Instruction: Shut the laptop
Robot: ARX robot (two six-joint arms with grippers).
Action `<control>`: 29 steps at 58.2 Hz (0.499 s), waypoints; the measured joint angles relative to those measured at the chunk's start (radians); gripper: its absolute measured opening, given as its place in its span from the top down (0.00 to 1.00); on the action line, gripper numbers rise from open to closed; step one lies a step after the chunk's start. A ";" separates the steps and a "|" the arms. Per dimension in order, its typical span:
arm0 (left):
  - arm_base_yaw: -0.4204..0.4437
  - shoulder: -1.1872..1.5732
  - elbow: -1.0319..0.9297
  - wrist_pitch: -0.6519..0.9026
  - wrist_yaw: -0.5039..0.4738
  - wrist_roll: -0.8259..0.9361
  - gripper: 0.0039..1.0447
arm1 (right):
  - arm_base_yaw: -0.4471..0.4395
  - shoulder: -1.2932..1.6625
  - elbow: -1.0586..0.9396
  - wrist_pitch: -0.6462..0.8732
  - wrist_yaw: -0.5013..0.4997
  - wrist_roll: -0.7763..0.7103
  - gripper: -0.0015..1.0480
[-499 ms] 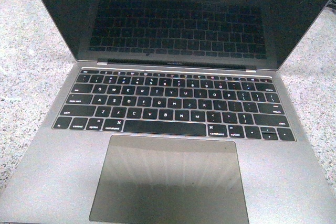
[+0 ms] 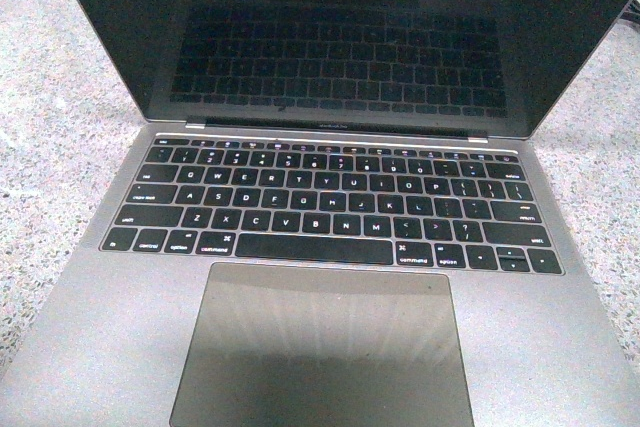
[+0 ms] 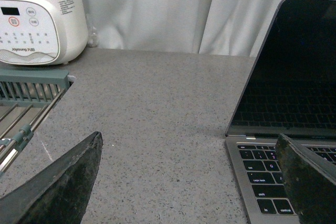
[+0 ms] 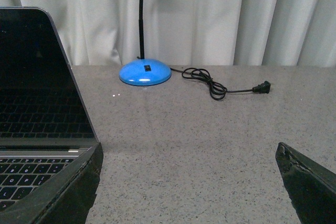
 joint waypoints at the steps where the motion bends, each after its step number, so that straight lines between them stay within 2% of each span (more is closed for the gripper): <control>1: 0.000 0.000 0.000 0.000 0.000 0.000 0.06 | 0.000 0.000 0.000 0.000 0.000 0.000 0.09; 29: 0.000 0.000 0.000 0.000 0.000 0.000 0.06 | 0.000 0.000 0.000 0.000 0.000 0.000 0.09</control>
